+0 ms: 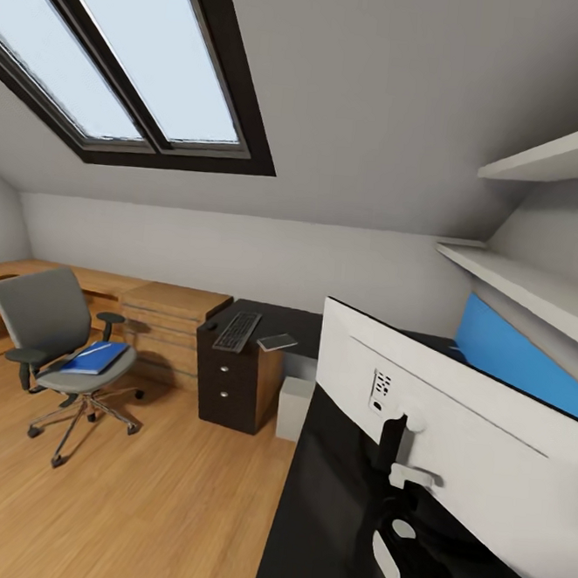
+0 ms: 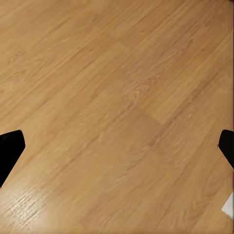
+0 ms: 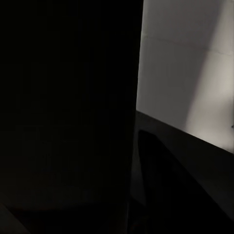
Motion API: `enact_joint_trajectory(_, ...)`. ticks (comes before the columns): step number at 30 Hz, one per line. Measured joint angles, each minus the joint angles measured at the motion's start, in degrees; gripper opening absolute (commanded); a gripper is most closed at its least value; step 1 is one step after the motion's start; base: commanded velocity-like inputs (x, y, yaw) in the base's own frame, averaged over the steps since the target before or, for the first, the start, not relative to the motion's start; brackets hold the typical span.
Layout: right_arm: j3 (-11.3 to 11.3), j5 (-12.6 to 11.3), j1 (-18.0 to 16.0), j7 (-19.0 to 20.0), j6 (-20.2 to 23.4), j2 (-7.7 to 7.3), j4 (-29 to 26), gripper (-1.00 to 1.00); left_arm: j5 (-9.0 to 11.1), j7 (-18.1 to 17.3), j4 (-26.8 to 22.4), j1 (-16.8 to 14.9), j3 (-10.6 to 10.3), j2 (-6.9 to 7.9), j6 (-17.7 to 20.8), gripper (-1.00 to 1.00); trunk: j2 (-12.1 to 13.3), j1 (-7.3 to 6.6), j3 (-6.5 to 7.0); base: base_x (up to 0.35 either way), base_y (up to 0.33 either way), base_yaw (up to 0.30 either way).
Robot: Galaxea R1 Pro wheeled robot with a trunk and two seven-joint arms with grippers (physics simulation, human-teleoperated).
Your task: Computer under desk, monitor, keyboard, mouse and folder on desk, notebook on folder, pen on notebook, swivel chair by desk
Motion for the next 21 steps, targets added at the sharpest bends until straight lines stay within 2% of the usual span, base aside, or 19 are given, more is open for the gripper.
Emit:
enact_joint_trajectory(12,0.3,0.4,0.0,0.1,0.0,-0.01,0.0,-1.0,0.0,-0.1,0.0,0.0,0.1,-0.02,0.0,1.0,0.0,0.01,0.01,0.027,-0.017,0.0)
enact_joint_trajectory(13,0.4,0.4,0.0,0.0,0.0,-0.02,0.0,1.0,0.0,-0.1,0.0,0.0,0.0,-0.02,0.0,1.0,0.0,0.01,0.01,0.0,0.0,0.0)
enact_joint_trajectory(15,0.3,-0.3,0.0,0.0,-0.2,-0.05,0.5,1.0,0.0,-0.1,0.0,0.0,0.0,-0.02,0.0,1.0,0.0,0.02,0.0,0.0,0.0,0.0)
enact_joint_trajectory(21,0.4,-0.2,0.1,0.0,-0.2,-0.05,0.4,1.0,0.0,-0.1,0.0,0.0,0.0,-0.02,0.0,1.0,0.0,0.02,0.0,0.0,0.0,0.0)
